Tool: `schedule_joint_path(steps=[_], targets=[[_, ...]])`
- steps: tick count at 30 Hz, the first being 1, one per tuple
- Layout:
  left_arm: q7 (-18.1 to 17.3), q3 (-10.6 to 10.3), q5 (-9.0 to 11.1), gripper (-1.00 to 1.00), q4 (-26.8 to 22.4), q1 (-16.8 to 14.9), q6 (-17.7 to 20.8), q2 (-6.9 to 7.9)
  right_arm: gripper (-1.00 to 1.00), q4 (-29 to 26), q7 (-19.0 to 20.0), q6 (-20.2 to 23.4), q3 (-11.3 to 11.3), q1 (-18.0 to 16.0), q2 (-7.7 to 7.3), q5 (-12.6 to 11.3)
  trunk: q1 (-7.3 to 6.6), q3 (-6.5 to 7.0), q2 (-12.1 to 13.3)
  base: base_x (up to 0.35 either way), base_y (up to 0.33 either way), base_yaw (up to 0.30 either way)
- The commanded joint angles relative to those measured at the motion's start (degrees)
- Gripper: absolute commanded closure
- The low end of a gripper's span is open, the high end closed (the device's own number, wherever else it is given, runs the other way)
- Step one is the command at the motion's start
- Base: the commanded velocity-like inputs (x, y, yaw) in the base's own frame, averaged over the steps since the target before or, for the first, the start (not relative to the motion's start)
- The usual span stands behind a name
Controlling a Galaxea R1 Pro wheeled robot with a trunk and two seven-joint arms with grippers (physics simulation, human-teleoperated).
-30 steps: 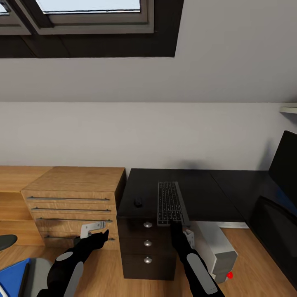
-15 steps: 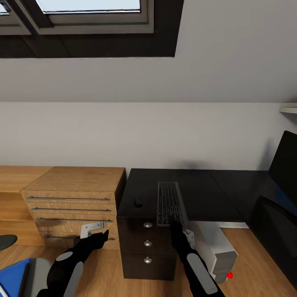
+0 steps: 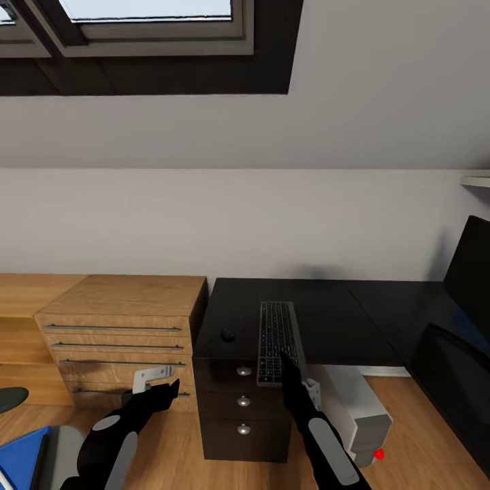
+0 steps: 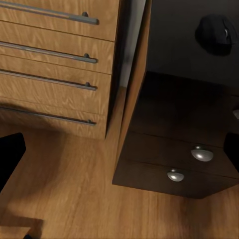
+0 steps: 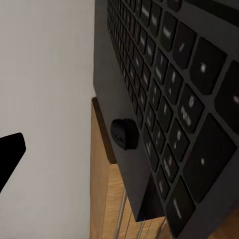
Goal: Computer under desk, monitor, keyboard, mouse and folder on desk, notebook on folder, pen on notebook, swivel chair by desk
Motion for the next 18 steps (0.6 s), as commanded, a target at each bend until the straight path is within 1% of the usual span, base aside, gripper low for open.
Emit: schedule_joint_path(steps=[1, 3, 6, 18], targets=[[0.5, 0.0, 0.6, -1.00, -0.1, 0.0, 0.2, 0.00, -1.00, 0.0, 0.2, -0.1, 0.1, 0.0, -0.01, -0.6, 0.00, -0.06, 0.0, -0.038, 0.000, 0.000], [0.5, 0.0, 0.6, -1.00, -0.1, 0.0, 0.2, 0.03, -1.00, 0.0, 0.2, -0.1, 0.1, 0.0, -0.01, -0.6, 0.00, -0.06, 0.0, -0.119, 0.000, 0.000], [0.5, 0.0, 0.6, -1.00, -0.1, 0.0, 0.2, 0.05, -1.00, 0.0, 0.2, -0.1, 0.1, 0.0, -0.01, -0.6, 0.00, -0.06, 0.0, -0.241, 0.000, 0.000], [0.5, 0.2, 0.6, -1.00, -0.1, 0.0, 0.1, 0.13, -1.00, 0.2, 0.2, 0.1, -0.1, 0.0, -0.03, -0.7, 0.00, -0.06, 0.0, -0.322, -0.009, 0.000]])
